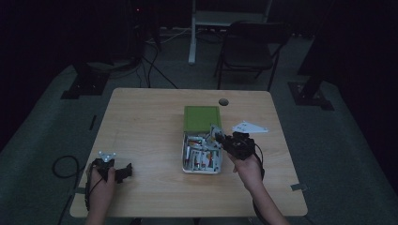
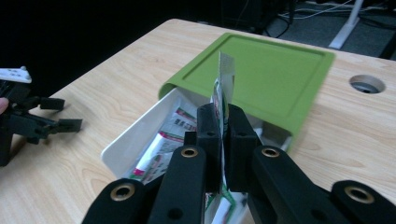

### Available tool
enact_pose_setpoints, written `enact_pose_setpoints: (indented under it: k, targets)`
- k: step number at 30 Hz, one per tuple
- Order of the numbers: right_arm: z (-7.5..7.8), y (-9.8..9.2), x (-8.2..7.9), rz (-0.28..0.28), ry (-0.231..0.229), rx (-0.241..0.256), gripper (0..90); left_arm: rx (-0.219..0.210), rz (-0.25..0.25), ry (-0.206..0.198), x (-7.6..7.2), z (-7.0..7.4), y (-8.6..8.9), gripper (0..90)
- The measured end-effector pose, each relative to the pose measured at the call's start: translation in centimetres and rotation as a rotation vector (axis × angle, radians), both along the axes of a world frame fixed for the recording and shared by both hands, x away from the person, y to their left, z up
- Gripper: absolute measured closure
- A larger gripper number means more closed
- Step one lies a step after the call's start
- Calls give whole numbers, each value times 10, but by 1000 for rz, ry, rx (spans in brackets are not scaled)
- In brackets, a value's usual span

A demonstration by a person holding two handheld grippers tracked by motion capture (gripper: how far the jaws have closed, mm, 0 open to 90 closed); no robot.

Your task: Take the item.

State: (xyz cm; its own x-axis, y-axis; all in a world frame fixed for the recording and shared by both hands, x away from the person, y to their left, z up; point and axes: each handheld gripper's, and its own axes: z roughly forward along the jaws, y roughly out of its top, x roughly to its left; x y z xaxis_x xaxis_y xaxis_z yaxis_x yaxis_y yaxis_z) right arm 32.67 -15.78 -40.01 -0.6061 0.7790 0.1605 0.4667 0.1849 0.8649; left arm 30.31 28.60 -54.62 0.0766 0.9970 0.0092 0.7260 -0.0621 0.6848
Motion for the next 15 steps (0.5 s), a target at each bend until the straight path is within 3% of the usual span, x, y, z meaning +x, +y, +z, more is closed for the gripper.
enact_pose_setpoints:
  k: [15]
  targets:
    - [1,-38,3,-89,-16,-1,867,2,-1,0,0,0,0,11]
